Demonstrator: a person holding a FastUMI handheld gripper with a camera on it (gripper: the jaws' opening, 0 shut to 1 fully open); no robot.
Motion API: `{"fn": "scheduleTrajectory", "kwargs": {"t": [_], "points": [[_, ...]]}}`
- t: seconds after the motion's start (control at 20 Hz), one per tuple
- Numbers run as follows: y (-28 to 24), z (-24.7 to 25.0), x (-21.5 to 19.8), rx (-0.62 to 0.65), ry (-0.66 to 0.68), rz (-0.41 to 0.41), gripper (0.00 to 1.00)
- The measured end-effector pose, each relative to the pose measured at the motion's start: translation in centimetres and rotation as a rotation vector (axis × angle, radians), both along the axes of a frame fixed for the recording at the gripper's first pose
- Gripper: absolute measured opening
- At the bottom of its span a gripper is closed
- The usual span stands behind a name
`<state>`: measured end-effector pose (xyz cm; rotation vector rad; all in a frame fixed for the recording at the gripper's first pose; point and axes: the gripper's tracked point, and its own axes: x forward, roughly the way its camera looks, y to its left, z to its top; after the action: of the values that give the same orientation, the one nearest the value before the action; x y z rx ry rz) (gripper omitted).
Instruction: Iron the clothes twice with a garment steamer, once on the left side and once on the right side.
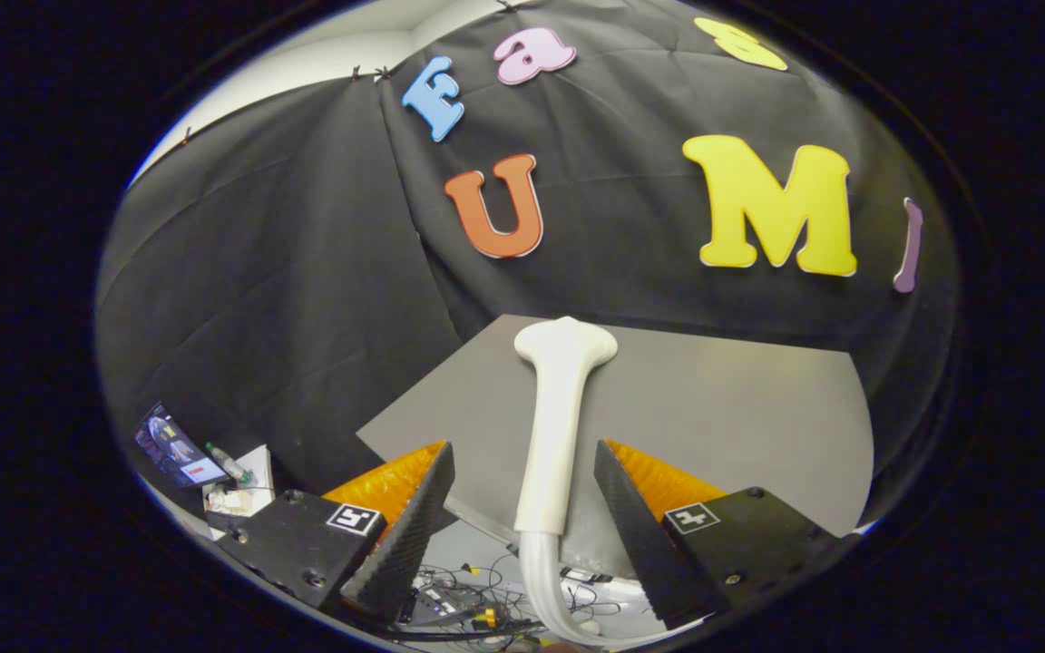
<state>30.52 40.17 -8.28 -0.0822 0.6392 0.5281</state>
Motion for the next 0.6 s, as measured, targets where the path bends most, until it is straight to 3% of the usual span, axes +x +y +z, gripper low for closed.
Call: {"fn": "scheduleTrajectory", "kwargs": {"t": [0.1,0.2,0.35,0.6], "points": [[0.5,-1.1,1.7,-0.026,0.052,-0.009,0.98],[0.3,-2.3,4.0,-0.060,0.114,-0.080,0.98],[1.2,-2.8,5.6,-0.052,0.155,-0.097,0.95],[1.4,-4.1,6.6,-0.117,0.176,-0.113,0.81]]}}
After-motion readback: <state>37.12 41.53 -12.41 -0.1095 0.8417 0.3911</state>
